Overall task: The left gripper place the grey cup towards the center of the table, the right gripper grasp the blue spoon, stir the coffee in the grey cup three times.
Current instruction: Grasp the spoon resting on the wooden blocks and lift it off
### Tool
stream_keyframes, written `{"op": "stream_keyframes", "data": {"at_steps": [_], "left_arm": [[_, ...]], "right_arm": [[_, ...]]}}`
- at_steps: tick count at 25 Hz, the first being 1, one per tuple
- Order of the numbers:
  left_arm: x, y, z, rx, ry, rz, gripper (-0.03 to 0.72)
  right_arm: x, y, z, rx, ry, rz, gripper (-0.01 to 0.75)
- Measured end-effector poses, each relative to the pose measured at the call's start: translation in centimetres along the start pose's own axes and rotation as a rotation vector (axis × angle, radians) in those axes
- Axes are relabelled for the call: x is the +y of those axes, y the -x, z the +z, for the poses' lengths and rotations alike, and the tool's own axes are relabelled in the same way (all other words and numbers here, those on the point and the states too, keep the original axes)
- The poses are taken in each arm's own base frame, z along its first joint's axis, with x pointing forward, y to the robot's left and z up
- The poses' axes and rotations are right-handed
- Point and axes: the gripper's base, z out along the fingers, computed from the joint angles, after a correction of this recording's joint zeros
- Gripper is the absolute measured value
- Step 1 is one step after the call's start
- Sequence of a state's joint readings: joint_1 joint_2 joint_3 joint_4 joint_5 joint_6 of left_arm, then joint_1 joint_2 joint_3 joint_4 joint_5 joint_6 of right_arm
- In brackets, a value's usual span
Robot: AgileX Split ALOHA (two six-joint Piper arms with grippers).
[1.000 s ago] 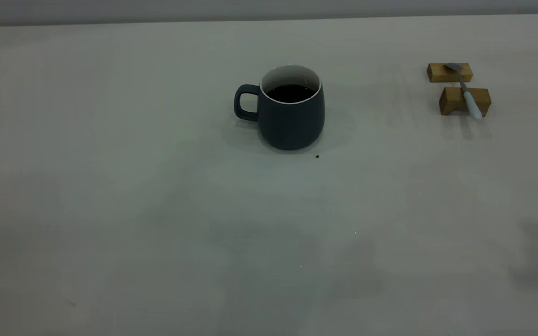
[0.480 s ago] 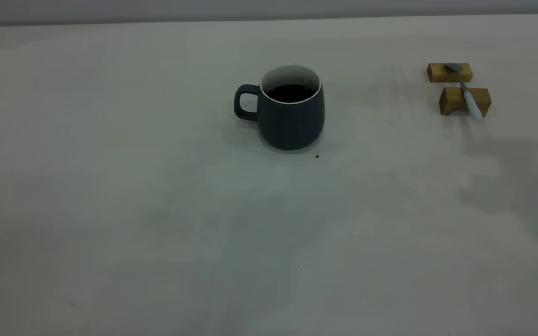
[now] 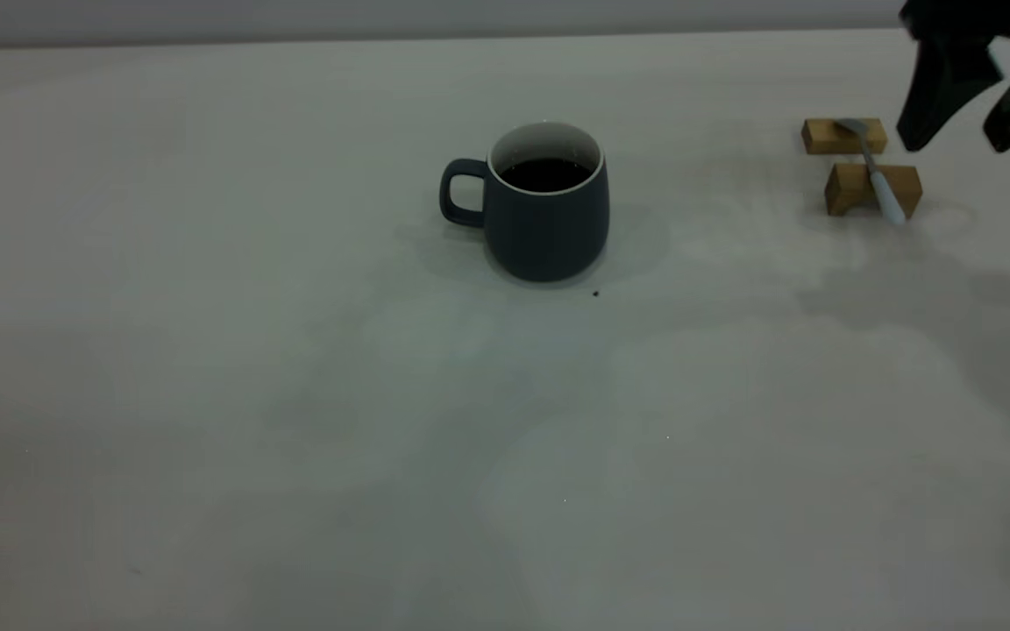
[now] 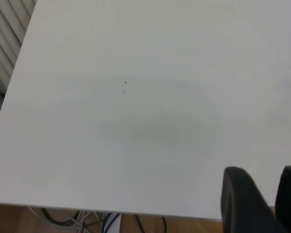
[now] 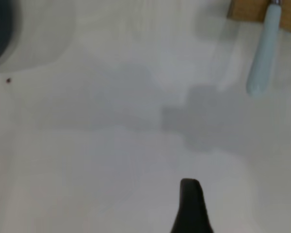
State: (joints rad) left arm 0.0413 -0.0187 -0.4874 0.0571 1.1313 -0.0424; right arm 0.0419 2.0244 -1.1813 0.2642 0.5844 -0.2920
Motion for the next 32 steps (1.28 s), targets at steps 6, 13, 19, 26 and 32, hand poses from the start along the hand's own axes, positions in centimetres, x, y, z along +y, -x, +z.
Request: {"op": "stream_keyframes", "data": {"at_steps": [6, 13, 19, 26, 32], "left_arm": [[0.0, 0.0, 0.0, 0.0, 0.0, 0.0, 0.242], [0.0, 0.0, 0.0, 0.0, 0.0, 0.0, 0.242], [0.0, 0.0, 0.0, 0.0, 0.0, 0.0, 0.242], [0.0, 0.0, 0.0, 0.0, 0.0, 0.0, 0.242], [0.0, 0.0, 0.0, 0.0, 0.0, 0.001, 0.242]], "right_arm": [[-0.8, 1.7, 3.4, 0.048, -0.013, -0.033, 0.61], [-1.5, 3.1, 6.5, 0.088, -0.031, -0.051, 0.608], [-2.2, 3.9, 8.9, 0.112, -0.049, -0.059, 0.606], [-3.2, 3.8, 10.1, 0.135, -0.061, -0.045, 0.605], [-3.8, 3.4, 11.1, 0.144, -0.07, -0.042, 0.565]]}}
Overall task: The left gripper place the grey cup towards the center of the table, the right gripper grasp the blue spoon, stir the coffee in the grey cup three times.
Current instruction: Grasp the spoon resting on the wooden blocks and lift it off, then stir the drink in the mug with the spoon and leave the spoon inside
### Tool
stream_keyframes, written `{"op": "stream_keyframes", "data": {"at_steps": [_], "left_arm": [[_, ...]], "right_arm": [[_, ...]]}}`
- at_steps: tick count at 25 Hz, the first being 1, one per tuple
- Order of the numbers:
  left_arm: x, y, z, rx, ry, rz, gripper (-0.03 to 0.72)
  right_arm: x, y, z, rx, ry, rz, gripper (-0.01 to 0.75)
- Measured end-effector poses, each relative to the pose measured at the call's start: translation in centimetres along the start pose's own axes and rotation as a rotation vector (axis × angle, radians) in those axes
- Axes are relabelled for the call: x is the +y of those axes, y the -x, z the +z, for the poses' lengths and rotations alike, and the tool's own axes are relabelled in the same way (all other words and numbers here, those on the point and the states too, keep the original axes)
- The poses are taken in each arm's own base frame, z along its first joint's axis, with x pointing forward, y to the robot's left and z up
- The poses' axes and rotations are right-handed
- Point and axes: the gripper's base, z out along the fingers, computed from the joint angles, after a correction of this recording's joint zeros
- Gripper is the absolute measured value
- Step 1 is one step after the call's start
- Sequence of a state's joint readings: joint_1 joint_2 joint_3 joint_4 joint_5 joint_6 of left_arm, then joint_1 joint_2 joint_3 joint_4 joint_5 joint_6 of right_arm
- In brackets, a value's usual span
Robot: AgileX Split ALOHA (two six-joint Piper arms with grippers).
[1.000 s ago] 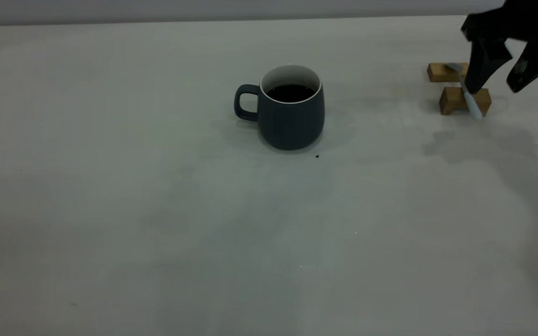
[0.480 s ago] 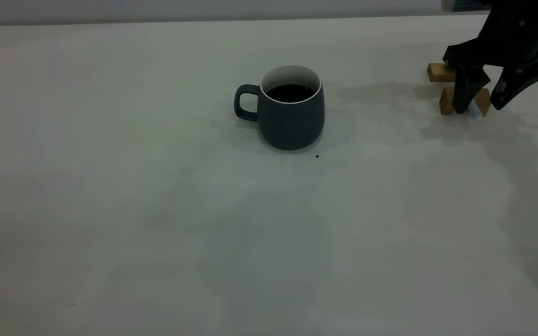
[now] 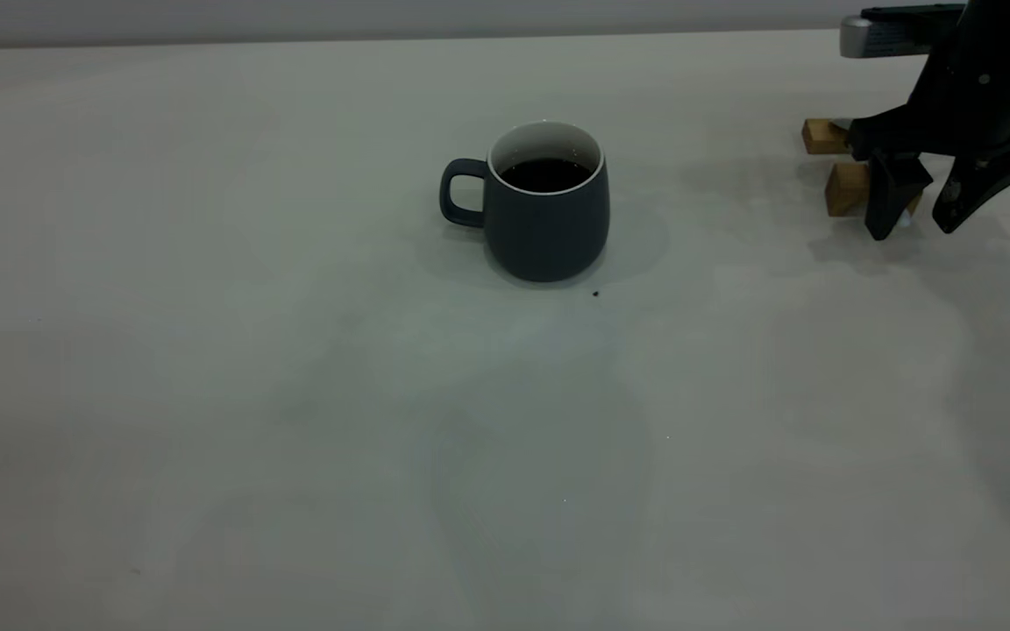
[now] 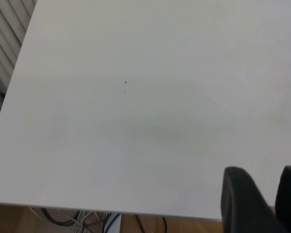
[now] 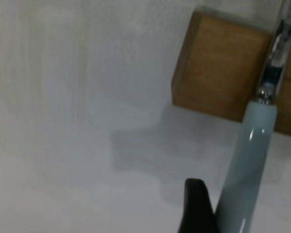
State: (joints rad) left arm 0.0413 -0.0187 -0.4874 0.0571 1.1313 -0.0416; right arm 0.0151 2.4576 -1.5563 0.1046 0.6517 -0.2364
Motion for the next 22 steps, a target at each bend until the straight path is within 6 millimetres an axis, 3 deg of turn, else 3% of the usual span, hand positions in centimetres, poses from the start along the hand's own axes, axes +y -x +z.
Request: {"op": "stream_keyframes", "data": {"at_steps": [4, 9, 13, 18, 22], "left_arm": [[0.0, 0.0, 0.0, 0.0, 0.0, 0.0, 0.242], [0.0, 0.0, 0.0, 0.0, 0.0, 0.0, 0.242], [0.0, 0.0, 0.0, 0.0, 0.0, 0.0, 0.242], [0.0, 0.0, 0.0, 0.0, 0.0, 0.0, 0.242], [0.0, 0.0, 0.0, 0.0, 0.0, 0.0, 0.242]], "right_arm": [[-0.1, 0.2, 0.1, -0.025, -0.013, -0.008, 0.433], [-0.2, 0.3, 0.0, -0.031, -0.02, -0.012, 0.143], [-0.1, 0.7, -2.1, -0.04, -0.017, -0.011, 0.136], [1.2, 1.4, -9.4, -0.1, 0.079, 0.074, 0.136], [3.3, 1.2, -13.9, -0.106, 0.286, 0.198, 0.136]]}}
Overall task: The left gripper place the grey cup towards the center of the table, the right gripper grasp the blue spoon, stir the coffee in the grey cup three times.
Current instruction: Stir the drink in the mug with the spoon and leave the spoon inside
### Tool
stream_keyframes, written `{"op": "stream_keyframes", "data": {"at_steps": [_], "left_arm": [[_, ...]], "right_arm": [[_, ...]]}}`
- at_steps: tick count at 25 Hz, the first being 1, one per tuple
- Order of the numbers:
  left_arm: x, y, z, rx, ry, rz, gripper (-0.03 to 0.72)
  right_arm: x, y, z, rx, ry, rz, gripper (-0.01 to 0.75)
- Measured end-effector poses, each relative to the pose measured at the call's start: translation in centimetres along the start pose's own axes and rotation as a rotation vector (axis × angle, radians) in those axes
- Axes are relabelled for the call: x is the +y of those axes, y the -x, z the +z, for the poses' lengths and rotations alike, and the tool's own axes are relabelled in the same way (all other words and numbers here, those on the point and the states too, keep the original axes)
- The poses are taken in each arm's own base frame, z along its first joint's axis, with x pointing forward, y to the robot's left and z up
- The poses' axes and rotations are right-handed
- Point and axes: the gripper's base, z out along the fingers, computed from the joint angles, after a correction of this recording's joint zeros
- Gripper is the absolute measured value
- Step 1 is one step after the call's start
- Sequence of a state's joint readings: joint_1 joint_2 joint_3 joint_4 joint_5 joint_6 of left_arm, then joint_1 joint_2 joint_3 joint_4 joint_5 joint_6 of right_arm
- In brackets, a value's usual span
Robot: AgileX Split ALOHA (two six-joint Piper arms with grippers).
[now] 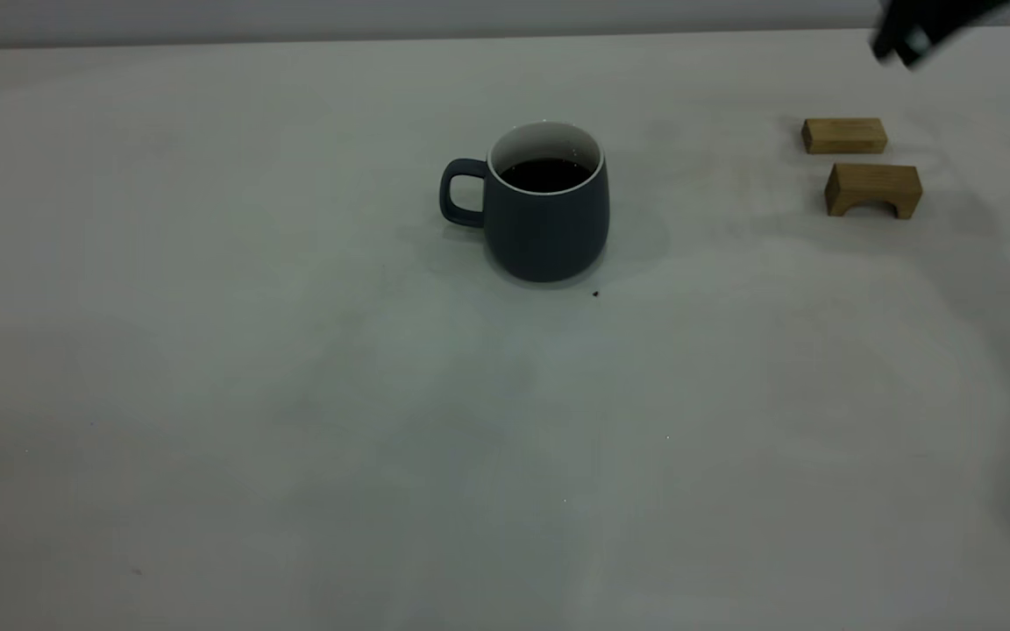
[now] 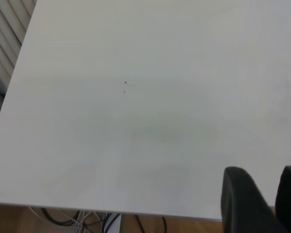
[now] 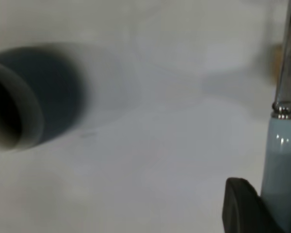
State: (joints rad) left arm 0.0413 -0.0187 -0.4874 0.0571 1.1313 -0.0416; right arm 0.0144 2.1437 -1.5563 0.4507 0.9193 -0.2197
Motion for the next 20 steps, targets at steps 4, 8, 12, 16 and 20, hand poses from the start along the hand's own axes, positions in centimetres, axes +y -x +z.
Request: {"op": "stream_keyframes", "data": {"at_steps": [4, 8, 12, 16, 20], "left_arm": [[0.0, 0.0, 0.0, 0.0, 0.0, 0.0, 0.242], [0.0, 0.0, 0.0, 0.0, 0.0, 0.0, 0.242], [0.0, 0.0, 0.0, 0.0, 0.0, -0.001, 0.242], [0.0, 0.0, 0.0, 0.0, 0.0, -0.001, 0.242], [0.0, 0.0, 0.0, 0.0, 0.0, -0.001, 0.242]], "right_arm": [[2.7, -0.8, -1.2, 0.088, 0.242, 0.121, 0.136], [6.0, -1.2, -1.4, 0.159, 0.445, 0.223, 0.136], [8.7, -1.6, -1.2, 0.233, 0.529, 0.388, 0.136], [11.1, -2.2, -0.7, 0.345, 0.532, 0.638, 0.136], [12.7, -3.0, -0.2, 0.439, 0.477, 0.828, 0.136]]}}
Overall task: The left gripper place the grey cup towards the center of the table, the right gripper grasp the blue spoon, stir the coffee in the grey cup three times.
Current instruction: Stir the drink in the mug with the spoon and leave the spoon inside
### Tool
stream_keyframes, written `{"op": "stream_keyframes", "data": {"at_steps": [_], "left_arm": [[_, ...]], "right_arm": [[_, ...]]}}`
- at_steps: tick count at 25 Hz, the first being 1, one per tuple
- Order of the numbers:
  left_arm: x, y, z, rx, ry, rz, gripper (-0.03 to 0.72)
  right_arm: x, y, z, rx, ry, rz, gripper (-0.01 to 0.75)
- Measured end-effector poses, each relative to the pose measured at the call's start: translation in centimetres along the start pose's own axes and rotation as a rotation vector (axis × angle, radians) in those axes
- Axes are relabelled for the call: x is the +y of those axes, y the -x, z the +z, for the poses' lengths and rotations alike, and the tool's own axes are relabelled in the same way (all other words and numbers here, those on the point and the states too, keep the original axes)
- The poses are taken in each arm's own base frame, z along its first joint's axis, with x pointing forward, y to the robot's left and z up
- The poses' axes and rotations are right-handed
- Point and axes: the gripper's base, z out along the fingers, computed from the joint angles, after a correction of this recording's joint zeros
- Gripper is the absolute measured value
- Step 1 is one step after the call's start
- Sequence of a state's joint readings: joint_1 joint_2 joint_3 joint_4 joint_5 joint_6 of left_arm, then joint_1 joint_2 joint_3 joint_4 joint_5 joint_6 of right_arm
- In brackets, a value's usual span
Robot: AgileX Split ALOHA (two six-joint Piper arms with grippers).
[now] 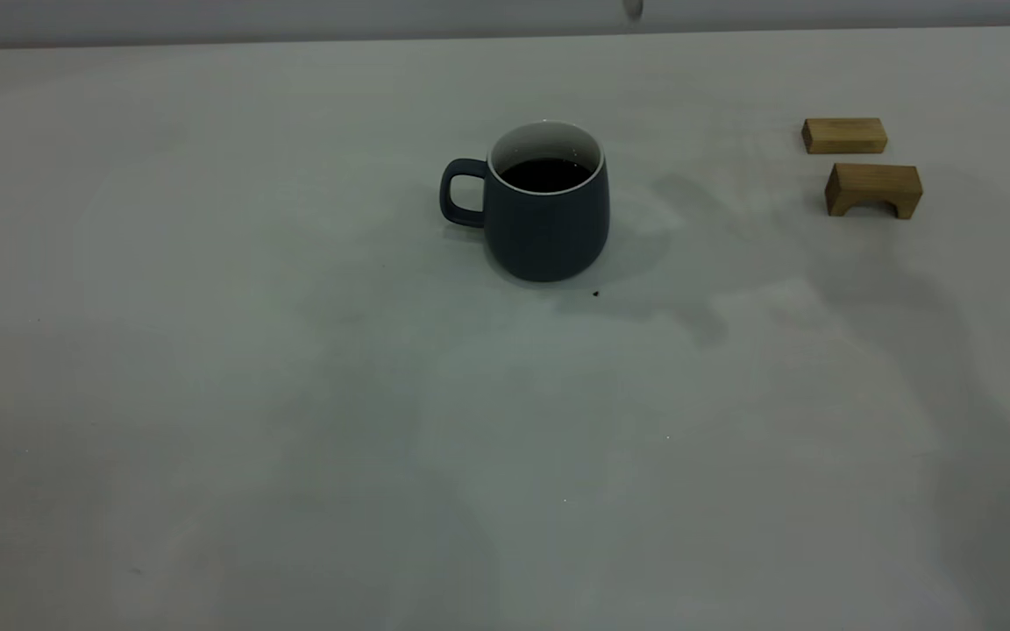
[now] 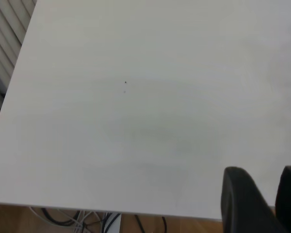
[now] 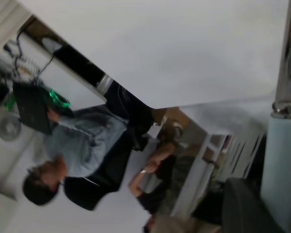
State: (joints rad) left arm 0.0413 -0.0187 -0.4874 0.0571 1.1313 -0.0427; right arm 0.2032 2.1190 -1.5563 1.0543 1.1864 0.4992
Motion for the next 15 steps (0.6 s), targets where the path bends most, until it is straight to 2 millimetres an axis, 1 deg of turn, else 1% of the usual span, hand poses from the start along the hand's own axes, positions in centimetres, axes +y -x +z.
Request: {"op": "stream_keyframes", "data": {"at_steps": [2, 6, 11, 15], "left_arm": [[0.0, 0.0, 0.0, 0.0, 0.0, 0.0, 0.242], [0.0, 0.0, 0.0, 0.0, 0.0, 0.0, 0.242], [0.0, 0.0, 0.0, 0.0, 0.0, 0.0, 0.242], [0.0, 0.0, 0.0, 0.0, 0.0, 0.0, 0.242]], "right_arm": [[0.0, -0.2, 0.3, 0.008, -0.008, 0.091, 0.136], [-0.2, 0.5, 1.4, 0.043, 0.009, 0.15, 0.136], [-1.1, 2.7, 3.7, 0.111, 0.073, 0.188, 0.136], [-1.8, 4.5, 4.4, 0.126, 0.115, 0.223, 0.136]]}}
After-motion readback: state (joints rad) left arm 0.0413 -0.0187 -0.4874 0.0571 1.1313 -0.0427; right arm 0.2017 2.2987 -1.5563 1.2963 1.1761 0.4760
